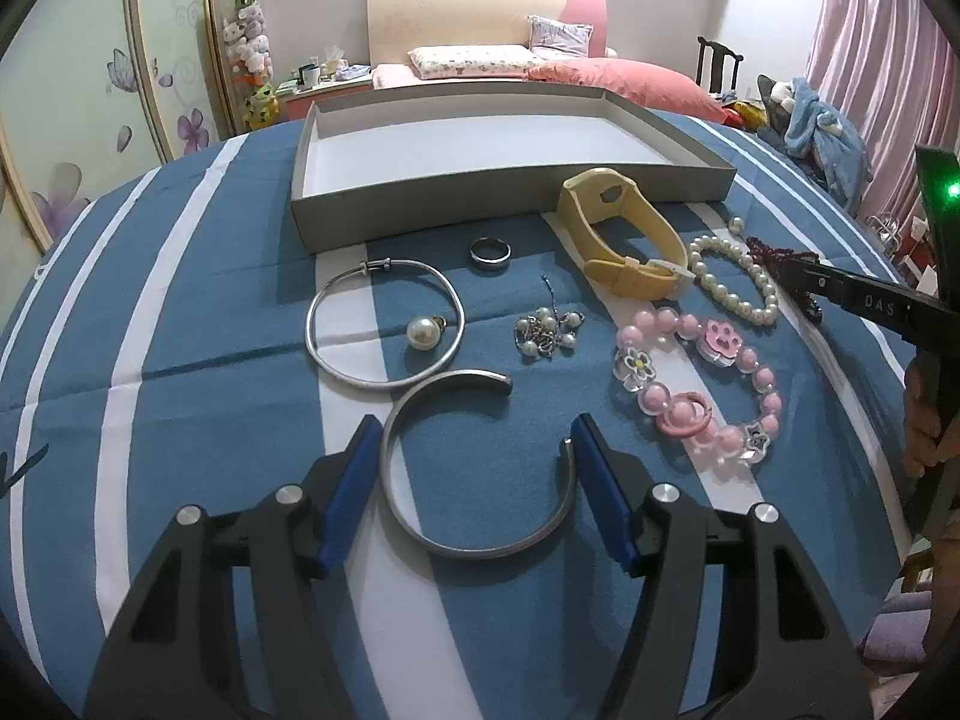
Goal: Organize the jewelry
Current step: 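Lift the red bead bracelet with the right tool while the left tool grasps the silver cuff bangle, then carry both pieces into the gray tray and open both tools to release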
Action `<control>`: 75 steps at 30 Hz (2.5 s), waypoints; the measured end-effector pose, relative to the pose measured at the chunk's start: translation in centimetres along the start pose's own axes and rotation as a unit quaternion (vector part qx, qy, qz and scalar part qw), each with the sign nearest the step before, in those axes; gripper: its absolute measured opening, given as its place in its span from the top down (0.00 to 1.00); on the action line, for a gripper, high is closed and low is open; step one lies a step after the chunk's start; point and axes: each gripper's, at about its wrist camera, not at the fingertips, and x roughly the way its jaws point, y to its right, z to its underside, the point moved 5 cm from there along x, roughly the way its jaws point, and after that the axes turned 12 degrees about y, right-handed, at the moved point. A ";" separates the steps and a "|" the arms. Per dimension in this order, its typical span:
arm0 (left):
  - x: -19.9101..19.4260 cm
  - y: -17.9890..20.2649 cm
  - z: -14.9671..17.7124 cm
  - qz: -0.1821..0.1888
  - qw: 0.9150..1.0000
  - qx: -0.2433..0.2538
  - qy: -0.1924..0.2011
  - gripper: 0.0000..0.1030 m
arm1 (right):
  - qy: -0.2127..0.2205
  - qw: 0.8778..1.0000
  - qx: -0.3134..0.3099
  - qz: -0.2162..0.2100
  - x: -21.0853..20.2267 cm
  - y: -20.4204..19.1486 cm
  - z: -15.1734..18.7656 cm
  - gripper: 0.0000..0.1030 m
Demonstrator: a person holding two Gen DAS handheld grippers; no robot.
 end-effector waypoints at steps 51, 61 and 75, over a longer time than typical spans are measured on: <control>-4.0 -1.7 -13.2 -0.035 0.969 -0.083 0.230 0.39 | 0.294 0.952 -0.001 -0.082 -8.5 -4.8 -13.6 0.91; 0.4 -2.1 -15.7 -0.050 0.969 -0.085 0.227 0.39 | 0.283 0.955 -0.003 -0.086 -4.4 -5.6 -14.9 0.91; 7.2 -2.9 -16.7 -0.066 0.977 -0.073 0.188 0.39 | 0.216 0.974 0.004 -0.067 3.1 -5.4 -14.9 0.91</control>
